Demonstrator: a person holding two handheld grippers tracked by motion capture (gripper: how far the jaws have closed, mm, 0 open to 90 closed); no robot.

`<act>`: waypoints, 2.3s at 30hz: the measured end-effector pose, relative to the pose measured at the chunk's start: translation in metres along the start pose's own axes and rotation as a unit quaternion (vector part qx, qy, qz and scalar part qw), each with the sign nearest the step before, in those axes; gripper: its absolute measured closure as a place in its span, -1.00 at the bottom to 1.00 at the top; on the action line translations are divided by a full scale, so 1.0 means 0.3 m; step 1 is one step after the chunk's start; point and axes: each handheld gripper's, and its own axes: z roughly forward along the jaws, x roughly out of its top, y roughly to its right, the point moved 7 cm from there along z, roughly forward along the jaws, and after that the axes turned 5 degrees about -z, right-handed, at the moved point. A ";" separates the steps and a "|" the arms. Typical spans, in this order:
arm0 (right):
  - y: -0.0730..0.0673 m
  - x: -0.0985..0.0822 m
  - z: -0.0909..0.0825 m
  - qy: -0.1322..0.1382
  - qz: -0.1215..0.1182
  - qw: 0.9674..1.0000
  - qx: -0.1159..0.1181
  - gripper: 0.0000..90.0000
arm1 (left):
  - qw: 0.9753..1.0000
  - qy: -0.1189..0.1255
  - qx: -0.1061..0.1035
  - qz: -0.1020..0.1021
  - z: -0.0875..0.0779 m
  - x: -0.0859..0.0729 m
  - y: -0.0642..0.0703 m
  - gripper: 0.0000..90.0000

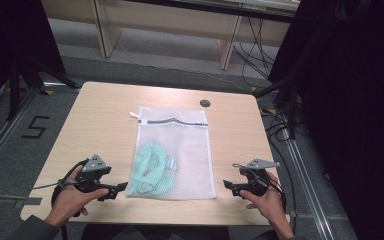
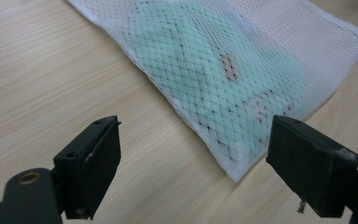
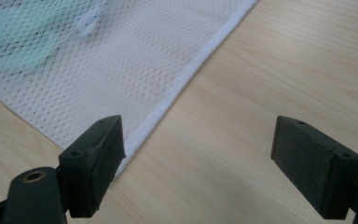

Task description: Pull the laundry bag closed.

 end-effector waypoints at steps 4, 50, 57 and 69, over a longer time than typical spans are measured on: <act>0.005 0.000 0.003 0.002 -0.015 1.000 -0.001 -0.60 | 1.000 -0.001 -0.005 0.004 0.002 -0.001 0.006 -0.63; -0.138 0.090 0.179 -0.053 -0.160 0.981 0.094 0.98 | 0.994 -0.020 -0.072 0.081 0.131 0.032 0.158 0.98; -0.156 0.079 0.217 -0.078 -0.192 0.973 0.101 1.00 | 0.991 -0.040 -0.074 0.104 0.169 0.019 0.168 0.99; -0.212 0.039 0.234 -0.119 -0.211 0.963 0.119 1.00 | 0.991 -0.066 -0.051 0.105 0.223 0.010 0.098 0.99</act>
